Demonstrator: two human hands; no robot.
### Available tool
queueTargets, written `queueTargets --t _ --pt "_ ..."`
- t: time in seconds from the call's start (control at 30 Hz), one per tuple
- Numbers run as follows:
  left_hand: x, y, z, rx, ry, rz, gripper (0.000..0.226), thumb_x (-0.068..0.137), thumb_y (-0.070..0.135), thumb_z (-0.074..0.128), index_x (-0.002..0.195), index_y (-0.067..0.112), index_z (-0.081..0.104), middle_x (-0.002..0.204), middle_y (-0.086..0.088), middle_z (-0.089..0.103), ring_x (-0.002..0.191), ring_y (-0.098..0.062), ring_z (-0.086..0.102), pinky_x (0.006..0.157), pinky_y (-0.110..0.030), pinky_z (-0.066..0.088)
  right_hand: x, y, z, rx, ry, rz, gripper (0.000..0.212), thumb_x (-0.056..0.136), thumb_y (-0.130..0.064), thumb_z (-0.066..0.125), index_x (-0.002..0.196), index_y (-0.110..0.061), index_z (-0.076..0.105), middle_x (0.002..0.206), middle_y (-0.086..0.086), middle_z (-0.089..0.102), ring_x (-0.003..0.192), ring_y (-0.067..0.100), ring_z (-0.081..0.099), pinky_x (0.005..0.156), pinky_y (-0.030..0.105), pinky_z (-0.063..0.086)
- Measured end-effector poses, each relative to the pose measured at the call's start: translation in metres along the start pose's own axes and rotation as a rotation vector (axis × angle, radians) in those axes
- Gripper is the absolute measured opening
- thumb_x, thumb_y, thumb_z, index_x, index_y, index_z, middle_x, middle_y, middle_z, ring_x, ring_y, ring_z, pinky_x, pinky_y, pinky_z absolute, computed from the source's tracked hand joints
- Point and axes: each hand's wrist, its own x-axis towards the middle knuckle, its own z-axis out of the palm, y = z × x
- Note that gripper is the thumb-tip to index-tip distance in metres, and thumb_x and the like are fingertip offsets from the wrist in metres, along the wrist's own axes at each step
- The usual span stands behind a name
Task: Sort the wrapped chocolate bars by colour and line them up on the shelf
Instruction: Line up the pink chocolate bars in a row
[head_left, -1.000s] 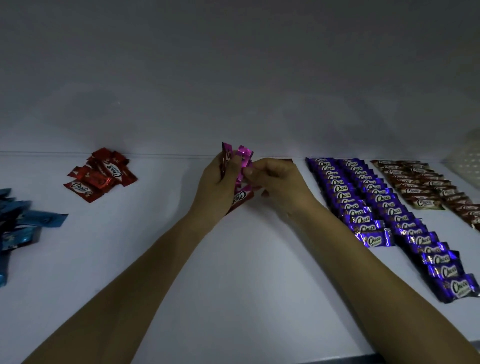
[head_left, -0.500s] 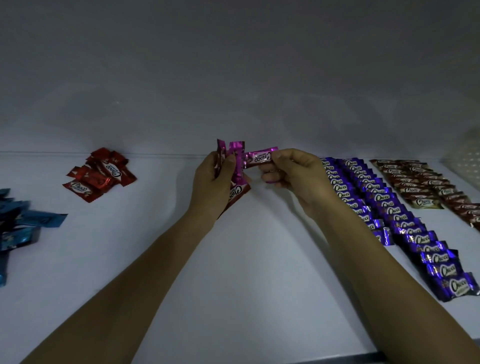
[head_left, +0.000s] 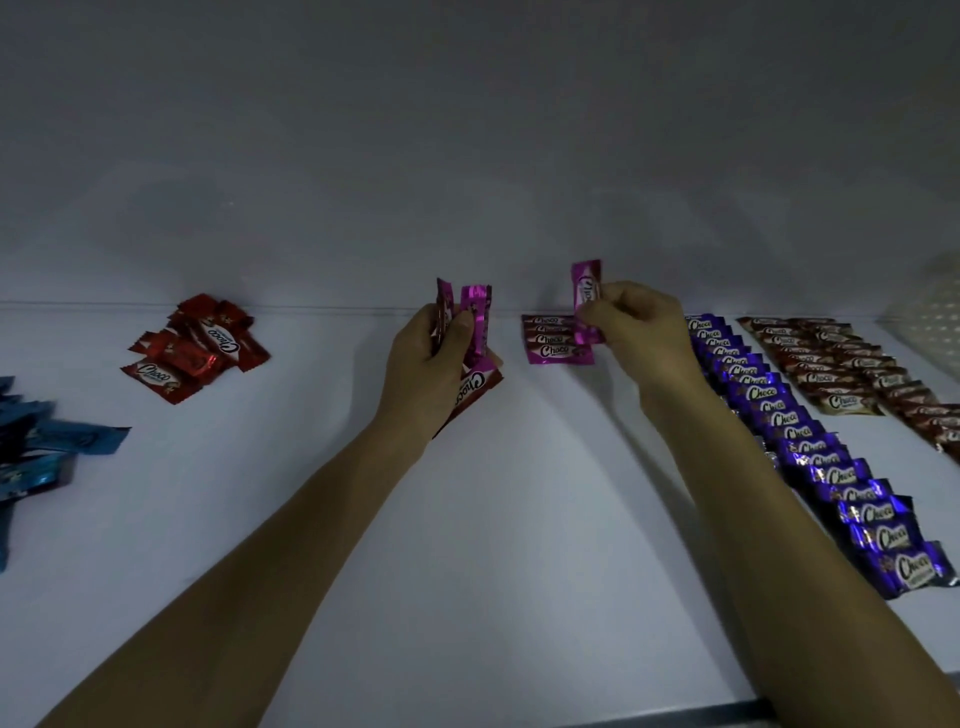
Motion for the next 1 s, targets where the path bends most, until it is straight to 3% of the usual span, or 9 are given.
queueTargets --t 0.1,0.2,0.3,0.53,0.6,0.7,0.83,0.9,1.0 --pt "0.000 0.000 0.001 0.039 0.001 0.008 0.019 0.101 0.024 0.045 0.087 0.021 0.056 0.071 0.004 0.068 0.066 -0.007 0.066 0.077 -0.031 0.053 0.006 0.008 -0.010 -0.413 -0.104 -0.119 0.007 0.082 -0.010 0.071 0.087 -0.014 0.070 0.074 0.006 0.069 0.067 0.019 0.061 0.068 0.033 0.049" --pt "0.000 0.001 0.001 0.054 0.011 -0.001 0.019 0.101 0.023 0.045 0.087 0.021 0.057 0.079 -0.006 0.068 0.071 -0.014 0.066 0.081 -0.038 0.052 0.004 0.010 -0.012 -0.666 -0.203 -0.137 0.008 0.080 -0.019 0.074 0.078 -0.025 0.068 0.078 0.001 0.071 0.077 0.018 0.064 0.077 0.030 0.048" --pt "0.000 0.001 0.001 0.063 0.014 -0.005 0.019 0.101 0.024 0.044 0.086 0.020 0.056 0.078 -0.006 0.068 0.070 -0.013 0.066 0.082 -0.038 0.052 0.001 0.013 -0.007 -0.915 -0.199 -0.207 0.006 0.084 -0.026 0.069 0.085 -0.030 0.072 0.091 -0.007 0.069 0.101 0.018 0.056 0.093 0.032 0.031" --pt "-0.001 0.000 0.001 0.077 0.021 0.003 0.019 0.101 0.025 0.044 0.087 0.019 0.055 0.086 -0.015 0.069 0.074 -0.018 0.066 0.082 -0.039 0.052 0.005 0.020 0.001 -1.095 -0.140 -0.367 0.014 0.086 -0.028 0.064 0.099 -0.028 0.070 0.106 0.002 0.062 0.108 0.026 0.048 0.083 0.032 0.025" --pt "-0.001 0.000 0.002 0.090 0.035 0.014 0.019 0.101 0.026 0.044 0.087 0.021 0.054 0.087 -0.014 0.069 0.075 -0.018 0.066 0.079 -0.036 0.053 0.004 0.023 0.003 -0.964 -0.108 -0.391 0.012 0.085 -0.031 0.065 0.091 -0.021 0.069 0.096 0.003 0.066 0.098 0.027 0.056 0.082 0.035 0.036" --pt "0.001 -0.003 0.002 0.128 0.113 0.051 0.018 0.101 0.026 0.044 0.086 0.022 0.053 0.082 -0.004 0.063 0.075 -0.014 0.062 0.075 -0.033 0.050 -0.015 0.003 0.017 -0.368 -0.254 -0.116 0.033 0.084 -0.040 0.067 0.070 -0.010 0.067 0.072 0.010 0.068 0.070 0.026 0.065 0.067 0.038 0.050" --pt "0.002 -0.003 0.001 0.083 0.184 0.100 0.022 0.102 0.021 0.043 0.082 0.027 0.051 0.071 0.007 0.056 0.059 0.003 0.055 0.067 -0.025 0.048 -0.039 -0.012 0.040 -0.169 -0.582 0.053 0.013 0.081 -0.016 0.073 0.081 -0.004 0.069 0.078 0.013 0.070 0.066 0.011 0.064 0.065 0.021 0.052" --pt "0.003 -0.004 -0.001 0.079 0.212 0.091 0.023 0.102 0.021 0.043 0.080 0.027 0.050 0.070 0.006 0.057 0.055 0.004 0.055 0.062 -0.019 0.047 -0.040 -0.015 0.041 -0.040 -0.574 0.109 0.004 0.083 -0.002 0.068 0.080 -0.003 0.065 0.076 0.012 0.068 0.064 0.009 0.064 0.060 0.016 0.049" --pt "0.004 -0.005 -0.003 0.034 0.217 0.050 0.022 0.102 0.022 0.042 0.081 0.026 0.050 0.067 0.004 0.060 0.045 0.000 0.049 0.050 -0.022 0.039 -0.031 -0.017 0.032 0.057 -0.392 0.134 0.016 0.082 0.003 0.060 0.073 -0.011 0.059 0.074 0.011 0.064 0.068 0.017 0.061 0.061 0.022 0.044"
